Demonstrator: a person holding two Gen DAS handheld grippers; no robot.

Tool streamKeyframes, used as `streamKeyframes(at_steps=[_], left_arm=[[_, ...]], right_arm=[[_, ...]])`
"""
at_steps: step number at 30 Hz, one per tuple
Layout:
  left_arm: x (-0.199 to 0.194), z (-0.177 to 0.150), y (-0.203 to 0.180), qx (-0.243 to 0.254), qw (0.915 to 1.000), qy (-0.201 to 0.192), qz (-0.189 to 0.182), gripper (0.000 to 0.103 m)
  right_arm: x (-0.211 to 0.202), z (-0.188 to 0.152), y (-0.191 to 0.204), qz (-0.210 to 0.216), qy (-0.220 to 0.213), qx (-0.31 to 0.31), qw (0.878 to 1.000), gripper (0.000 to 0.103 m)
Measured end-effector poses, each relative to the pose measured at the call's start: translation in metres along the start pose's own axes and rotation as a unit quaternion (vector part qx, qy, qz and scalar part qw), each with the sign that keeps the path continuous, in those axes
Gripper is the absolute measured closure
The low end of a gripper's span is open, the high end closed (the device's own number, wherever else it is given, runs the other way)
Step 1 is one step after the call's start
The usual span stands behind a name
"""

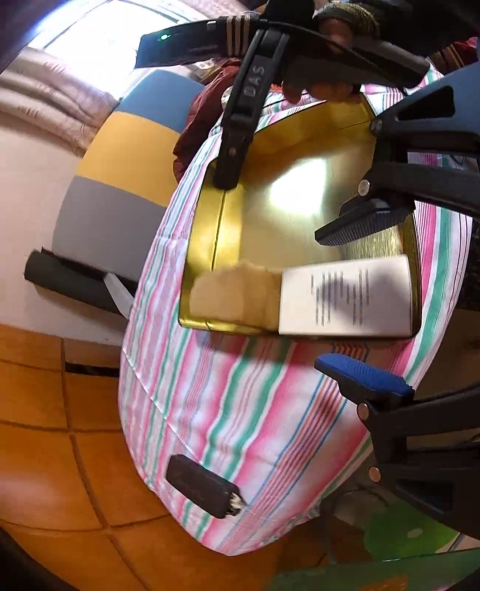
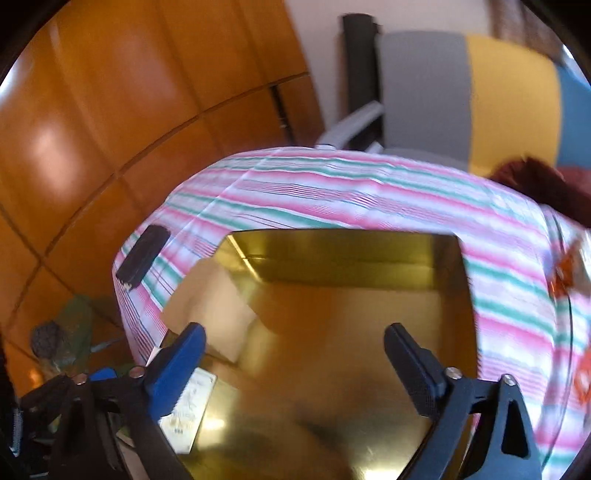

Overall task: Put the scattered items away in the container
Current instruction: 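Grasp the white foam block with the right tool while the left tool reaches toward a silver clip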

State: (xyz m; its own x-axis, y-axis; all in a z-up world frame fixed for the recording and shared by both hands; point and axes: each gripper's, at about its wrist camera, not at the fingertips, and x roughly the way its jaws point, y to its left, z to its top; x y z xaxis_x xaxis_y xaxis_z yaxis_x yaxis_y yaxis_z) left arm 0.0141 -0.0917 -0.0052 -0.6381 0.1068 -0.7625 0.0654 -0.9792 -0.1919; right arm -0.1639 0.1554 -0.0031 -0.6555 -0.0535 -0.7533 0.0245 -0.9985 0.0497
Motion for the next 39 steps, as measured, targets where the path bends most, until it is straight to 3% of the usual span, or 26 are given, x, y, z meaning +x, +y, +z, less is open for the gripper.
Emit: streamKeyframes(at_steps=[11,17,22,27,34,39], left_arm=[[-0.011,-0.005,-0.064,0.08,0.9965,0.001,-0.023,0.039],[-0.008,-0.01,-0.108,0.121,0.9907,0.02,-0.06,0.039],[0.004,-0.015,-0.153,0.162,0.9805,0.052,-0.098,0.039],[0.013,-0.025,-0.2,0.216,0.9638,0.079,-0.135,0.039],[0.031,-0.038,-0.274,0.3,0.9291,0.11,-0.187,0.039],[0.051,-0.048,-0.318,0.333,0.908,0.139,-0.213,0.04]], right_arm=[[-0.082,-0.049,-0.094,-0.028,-0.024,0.084,0.996,0.011],[-0.116,-0.085,-0.131,-0.077,-0.02,0.091,0.993,0.011],[-0.155,-0.111,-0.163,-0.142,-0.024,0.084,0.986,0.011],[-0.196,-0.136,-0.203,-0.186,-0.031,0.121,0.974,0.011],[-0.243,-0.157,-0.242,-0.212,-0.029,0.167,0.962,0.011],[-0.271,-0.155,-0.27,-0.254,-0.04,0.204,0.945,0.021]])
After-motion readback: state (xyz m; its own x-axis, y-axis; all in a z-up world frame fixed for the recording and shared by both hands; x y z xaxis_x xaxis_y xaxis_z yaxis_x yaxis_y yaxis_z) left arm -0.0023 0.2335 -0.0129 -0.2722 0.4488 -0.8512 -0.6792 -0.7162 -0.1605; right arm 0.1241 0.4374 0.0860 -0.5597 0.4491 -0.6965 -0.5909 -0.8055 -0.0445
